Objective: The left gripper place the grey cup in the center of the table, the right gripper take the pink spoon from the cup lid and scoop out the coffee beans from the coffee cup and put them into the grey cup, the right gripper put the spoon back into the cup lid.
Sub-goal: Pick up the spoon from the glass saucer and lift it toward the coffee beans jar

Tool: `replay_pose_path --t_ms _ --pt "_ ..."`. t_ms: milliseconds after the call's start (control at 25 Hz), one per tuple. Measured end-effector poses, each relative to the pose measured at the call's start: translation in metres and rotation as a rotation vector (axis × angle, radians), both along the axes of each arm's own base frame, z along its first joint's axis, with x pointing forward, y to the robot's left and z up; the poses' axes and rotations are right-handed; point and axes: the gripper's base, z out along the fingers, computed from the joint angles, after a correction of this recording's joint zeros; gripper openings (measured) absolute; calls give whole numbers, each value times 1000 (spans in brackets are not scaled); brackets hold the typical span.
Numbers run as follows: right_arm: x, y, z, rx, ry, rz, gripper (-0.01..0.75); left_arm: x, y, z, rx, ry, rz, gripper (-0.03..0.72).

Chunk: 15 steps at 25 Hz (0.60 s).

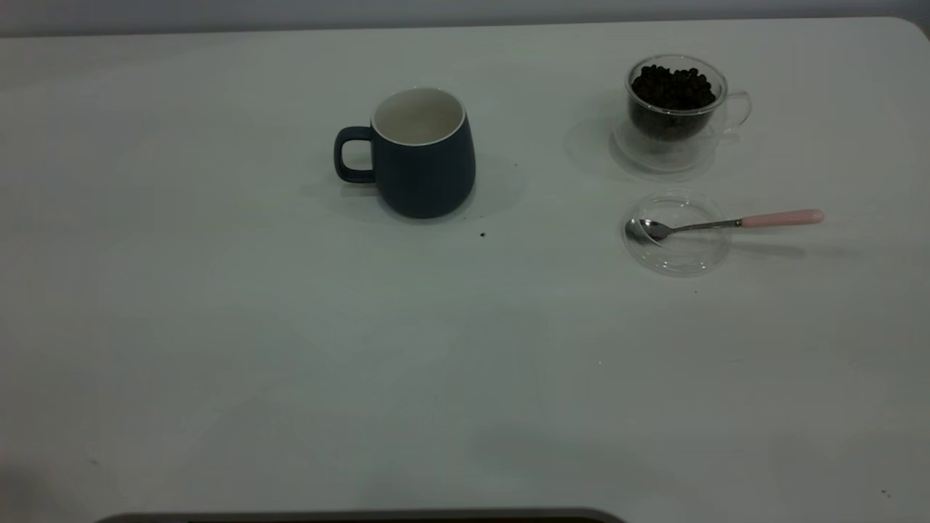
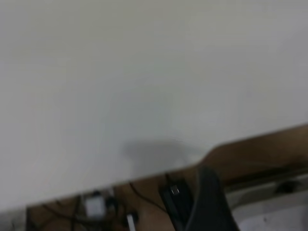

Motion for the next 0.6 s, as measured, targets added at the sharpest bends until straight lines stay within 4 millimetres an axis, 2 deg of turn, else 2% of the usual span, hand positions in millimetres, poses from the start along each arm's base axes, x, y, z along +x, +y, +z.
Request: replay_pose_path --t_ms 200,320,600 --pt "0 0 0 0 0 0 452 -39 9 -54 -14 50 54 567" --pt "0 0 0 0 0 0 452 -55 12 -75 -21 30 59 567" --pt "0 0 0 0 0 0 452 -85 19 -77 -84 -206 57 567"
